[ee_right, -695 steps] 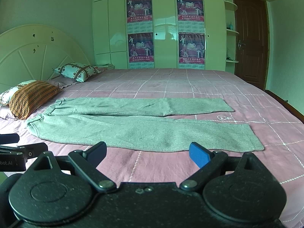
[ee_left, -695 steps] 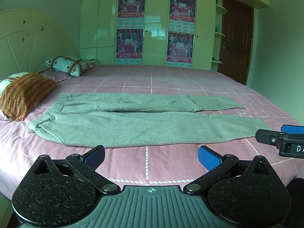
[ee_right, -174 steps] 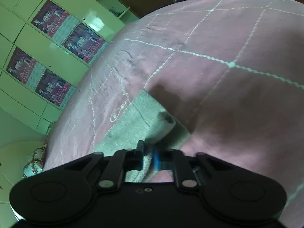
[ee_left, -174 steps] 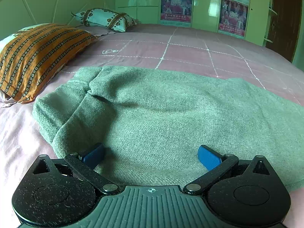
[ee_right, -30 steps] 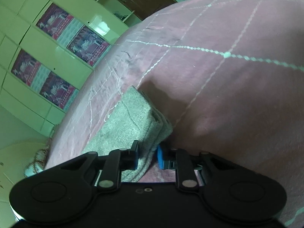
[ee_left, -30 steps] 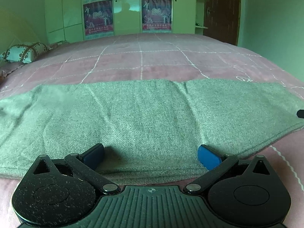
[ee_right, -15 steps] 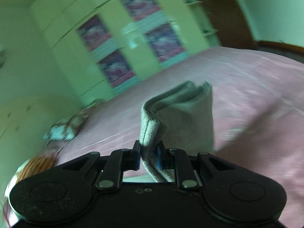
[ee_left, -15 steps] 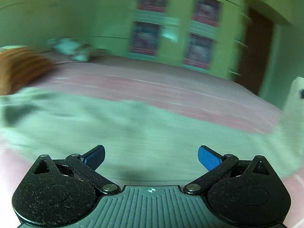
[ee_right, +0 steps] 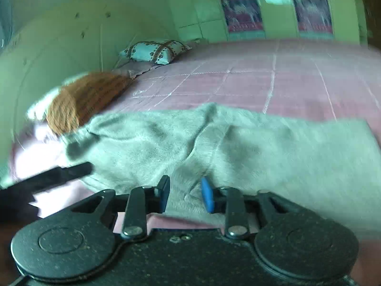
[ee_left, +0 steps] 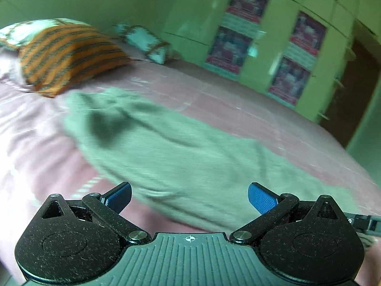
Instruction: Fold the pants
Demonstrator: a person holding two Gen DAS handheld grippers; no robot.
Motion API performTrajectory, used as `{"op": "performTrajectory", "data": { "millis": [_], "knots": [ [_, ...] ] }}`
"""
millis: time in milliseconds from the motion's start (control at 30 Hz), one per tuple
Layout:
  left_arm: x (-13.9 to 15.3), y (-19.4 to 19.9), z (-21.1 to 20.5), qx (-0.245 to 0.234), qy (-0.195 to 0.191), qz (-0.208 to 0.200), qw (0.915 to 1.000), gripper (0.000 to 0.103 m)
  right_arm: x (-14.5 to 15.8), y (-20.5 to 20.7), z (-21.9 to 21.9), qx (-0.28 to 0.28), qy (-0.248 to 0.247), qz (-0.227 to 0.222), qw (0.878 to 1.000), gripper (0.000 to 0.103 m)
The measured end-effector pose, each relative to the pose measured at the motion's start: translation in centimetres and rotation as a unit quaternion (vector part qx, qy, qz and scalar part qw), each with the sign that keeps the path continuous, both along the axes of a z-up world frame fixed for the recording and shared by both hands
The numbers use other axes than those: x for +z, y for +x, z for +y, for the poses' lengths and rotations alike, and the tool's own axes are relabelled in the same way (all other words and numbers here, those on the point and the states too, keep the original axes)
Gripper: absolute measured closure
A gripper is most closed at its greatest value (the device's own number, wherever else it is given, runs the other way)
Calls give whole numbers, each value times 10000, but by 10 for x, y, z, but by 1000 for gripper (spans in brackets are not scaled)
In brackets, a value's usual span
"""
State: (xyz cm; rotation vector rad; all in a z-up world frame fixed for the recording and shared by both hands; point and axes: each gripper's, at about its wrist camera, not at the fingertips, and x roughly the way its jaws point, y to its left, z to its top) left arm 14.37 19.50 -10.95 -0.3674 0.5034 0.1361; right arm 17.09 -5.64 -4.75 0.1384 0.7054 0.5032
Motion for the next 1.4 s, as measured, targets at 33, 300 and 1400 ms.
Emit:
{"op": "performTrajectory", "data": {
  "millis": [33,300,1400],
  "knots": [
    [4,3,-12,-172,-26,-33,9998,0,5,-2,-14,-141,58,-4,9999,85],
    [7,65,-103,-1360,-48,466,9896,40,22,-18,-122,-1519,276,-290,9876,79],
    [-9,173,-139,-1094,846,1005,9853,42,-25,112,-164,-1432,9,440,9887,89]
  ]
}}
